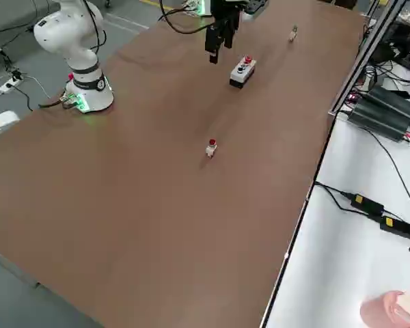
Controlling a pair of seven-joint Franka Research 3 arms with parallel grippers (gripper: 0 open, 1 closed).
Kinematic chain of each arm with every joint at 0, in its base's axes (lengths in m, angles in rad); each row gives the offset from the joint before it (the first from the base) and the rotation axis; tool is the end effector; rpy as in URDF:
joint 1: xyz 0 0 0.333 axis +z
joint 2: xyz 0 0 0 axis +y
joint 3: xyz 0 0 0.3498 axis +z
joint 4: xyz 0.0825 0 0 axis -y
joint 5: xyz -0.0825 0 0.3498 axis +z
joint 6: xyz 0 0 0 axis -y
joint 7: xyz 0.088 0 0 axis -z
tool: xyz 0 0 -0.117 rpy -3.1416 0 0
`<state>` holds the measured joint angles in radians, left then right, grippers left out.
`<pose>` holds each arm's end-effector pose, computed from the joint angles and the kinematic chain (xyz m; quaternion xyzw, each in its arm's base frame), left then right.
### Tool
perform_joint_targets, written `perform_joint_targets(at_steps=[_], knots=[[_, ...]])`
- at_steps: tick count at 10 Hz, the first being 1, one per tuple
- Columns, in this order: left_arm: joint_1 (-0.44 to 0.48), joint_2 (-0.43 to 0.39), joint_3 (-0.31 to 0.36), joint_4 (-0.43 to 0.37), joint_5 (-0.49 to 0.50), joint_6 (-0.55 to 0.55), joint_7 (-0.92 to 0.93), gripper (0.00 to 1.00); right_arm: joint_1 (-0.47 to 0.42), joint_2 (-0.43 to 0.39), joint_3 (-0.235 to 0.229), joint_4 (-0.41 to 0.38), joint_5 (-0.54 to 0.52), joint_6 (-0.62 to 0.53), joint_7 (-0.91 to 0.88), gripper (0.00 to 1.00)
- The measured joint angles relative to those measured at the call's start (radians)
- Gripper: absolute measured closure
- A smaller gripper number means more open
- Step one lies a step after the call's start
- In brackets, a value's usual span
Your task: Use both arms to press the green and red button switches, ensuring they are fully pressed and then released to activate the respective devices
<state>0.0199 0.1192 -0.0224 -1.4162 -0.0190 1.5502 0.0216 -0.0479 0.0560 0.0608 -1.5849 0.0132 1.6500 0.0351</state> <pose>0.5599 -0.0027 0.6497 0.9998 -0.0122 0.0075 0.0108 0.5457 0.0075 0.6193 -0.9999 0.0116 -0.0044 0.0084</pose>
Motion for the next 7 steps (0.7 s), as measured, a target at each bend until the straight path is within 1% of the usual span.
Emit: perform_joint_targets(at_steps=[4,6,7], knots=[[-0.002,0.003,-0.006,-0.002,0.0,0.0,-0.001,0.0,0.0,0.0,0.0,0.0,0.0,-0.001,0.0,0.07],[-0.004,0.028,-0.012,-0.009,0.0,0.01,-0.002,0.01,0.0,0.0,0.0,0.0,0.0,-0.001,0.0,0.12],[-0.006,0.043,-0.017,-0.019,0.0,0.024,-0.005,0.03,0.0,0.0,0.0,0.0,0.0,-0.002,0.0,0.15]])
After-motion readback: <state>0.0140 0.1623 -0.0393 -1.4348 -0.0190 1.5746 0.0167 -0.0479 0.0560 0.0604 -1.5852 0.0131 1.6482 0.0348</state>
